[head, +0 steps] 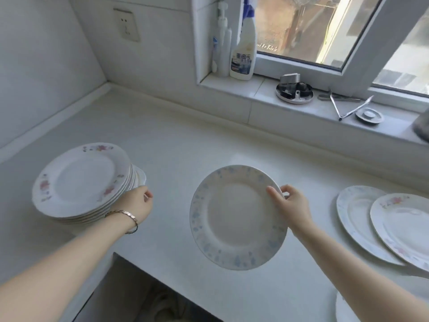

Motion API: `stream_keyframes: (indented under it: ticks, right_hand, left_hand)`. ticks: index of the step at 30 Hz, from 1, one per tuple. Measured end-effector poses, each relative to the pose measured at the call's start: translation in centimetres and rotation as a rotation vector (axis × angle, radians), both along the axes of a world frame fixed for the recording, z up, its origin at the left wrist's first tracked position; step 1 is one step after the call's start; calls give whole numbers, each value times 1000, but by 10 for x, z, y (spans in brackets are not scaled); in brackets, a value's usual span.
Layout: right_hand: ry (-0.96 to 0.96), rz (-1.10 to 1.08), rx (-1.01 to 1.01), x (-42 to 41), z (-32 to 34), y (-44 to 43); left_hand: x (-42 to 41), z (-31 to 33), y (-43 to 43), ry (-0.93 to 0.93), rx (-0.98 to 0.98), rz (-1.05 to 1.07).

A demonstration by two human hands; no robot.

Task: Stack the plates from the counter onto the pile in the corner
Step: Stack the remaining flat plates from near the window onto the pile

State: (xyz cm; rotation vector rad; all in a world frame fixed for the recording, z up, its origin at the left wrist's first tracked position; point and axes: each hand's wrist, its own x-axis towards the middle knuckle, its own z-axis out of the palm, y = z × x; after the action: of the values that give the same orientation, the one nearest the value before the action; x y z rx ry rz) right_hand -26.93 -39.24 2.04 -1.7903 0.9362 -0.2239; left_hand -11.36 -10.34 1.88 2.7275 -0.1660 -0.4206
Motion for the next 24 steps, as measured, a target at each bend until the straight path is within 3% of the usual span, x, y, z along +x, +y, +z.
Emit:
stream_keyframes:
  ticks: [8, 18, 24]
  right_hand:
    - [-193, -20, 162, 128, 40, 140]
    - [-63, -71, 245, 216, 2, 260]
    - [15, -37, 87, 221, -14, 274]
  left_hand:
    - [81, 32, 144, -129, -58, 203]
    - [132, 31, 251, -89, -86, 314]
    - [147, 25, 253, -92, -113, 269]
